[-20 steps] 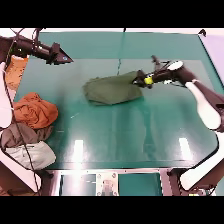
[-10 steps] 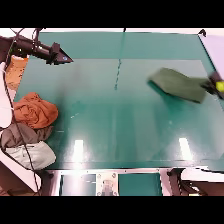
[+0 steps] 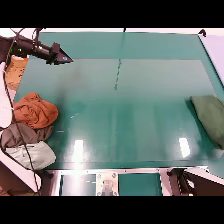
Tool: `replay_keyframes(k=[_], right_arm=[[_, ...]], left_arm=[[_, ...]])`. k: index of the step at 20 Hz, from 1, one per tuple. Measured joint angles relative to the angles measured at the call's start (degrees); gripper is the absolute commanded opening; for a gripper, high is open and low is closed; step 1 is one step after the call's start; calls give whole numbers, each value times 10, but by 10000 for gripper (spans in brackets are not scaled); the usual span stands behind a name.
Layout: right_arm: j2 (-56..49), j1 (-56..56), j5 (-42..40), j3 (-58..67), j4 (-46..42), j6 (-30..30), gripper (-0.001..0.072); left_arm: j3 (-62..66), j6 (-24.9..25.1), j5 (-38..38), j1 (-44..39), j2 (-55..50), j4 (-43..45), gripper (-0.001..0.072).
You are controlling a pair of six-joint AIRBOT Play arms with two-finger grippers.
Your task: Fold the shirts.
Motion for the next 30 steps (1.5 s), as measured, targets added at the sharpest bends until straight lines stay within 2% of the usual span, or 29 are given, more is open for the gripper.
replay_keyframes(k=[4, 5, 6, 7, 8, 10, 11, 12, 14, 17, 22, 25, 30], right_arm=[[9, -36, -28, -55, -3, -7, 13], [10, -40, -31, -59, -6, -9, 54], [11, -43, -30, -60, -15, -9, 257], [11, -46, -23, -56, -32, -9, 369], [12, -49, -11, -47, -54, -6, 375], [12, -52, 35, -7, -110, 17, 371], [12, -52, 63, 19, -135, 30, 341], [12, -52, 91, 47, -151, 41, 187], [13, -38, 148, 111, -158, 59, 14], [17, 36, 182, 181, -113, 63, 14], [22, 287, 174, 214, -51, 30, 12], [23, 451, 170, 185, -42, 15, 11], [28, 694, 158, 84, -35, 7, 12]], left_arm=[[0, 0, 0, -1, 0, 0, 25], [0, 0, -1, -2, 0, 0, 25], [0, 0, -2, -1, 0, 0, 25], [0, 0, -2, -1, 0, 0, 26], [0, 0, -3, -1, 0, 0, 25], [0, 0, -4, -1, 0, 0, 24], [0, 0, -4, -1, 0, 0, 24], [0, 0, -4, -1, 1, 0, 23], [0, 0, -4, -1, 5, 0, 22], [-1, -1, -3, -1, 27, 18, 22], [-82, -17, -8, -3, 108, 70, 22], [-198, -23, -3, -17, 185, 101, 22], [-461, -30, 39, -43, 357, 157, 23]])
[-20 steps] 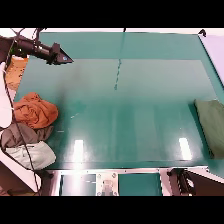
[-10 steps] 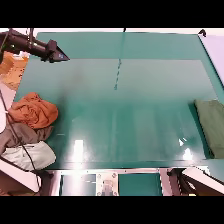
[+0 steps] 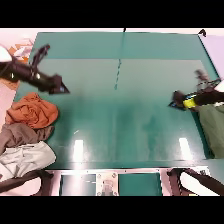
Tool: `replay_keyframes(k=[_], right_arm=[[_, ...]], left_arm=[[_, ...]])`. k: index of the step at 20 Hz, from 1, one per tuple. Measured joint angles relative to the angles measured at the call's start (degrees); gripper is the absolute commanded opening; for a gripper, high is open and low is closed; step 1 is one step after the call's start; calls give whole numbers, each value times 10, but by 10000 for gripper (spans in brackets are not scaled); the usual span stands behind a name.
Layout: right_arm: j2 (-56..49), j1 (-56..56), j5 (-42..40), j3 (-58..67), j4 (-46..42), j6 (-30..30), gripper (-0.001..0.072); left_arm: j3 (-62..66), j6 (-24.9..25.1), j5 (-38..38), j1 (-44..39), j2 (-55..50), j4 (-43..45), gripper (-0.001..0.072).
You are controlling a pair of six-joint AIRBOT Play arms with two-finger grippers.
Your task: Fold the shirts.
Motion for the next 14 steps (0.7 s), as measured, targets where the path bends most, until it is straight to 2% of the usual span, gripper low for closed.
replay_keyframes(k=[3, 6, 14], right_arm=[[1, 107, -26, -32, 14, 0, 13], [2, 179, -63, -44, 26, 1, 13], [2, 230, -89, -51, 41, 2, 13]], left_arm=[[-112, -7, 23, -5, 77, 19, 24], [-168, -21, 38, -7, 115, 47, 25], [-199, -53, 50, -8, 136, 78, 25]])
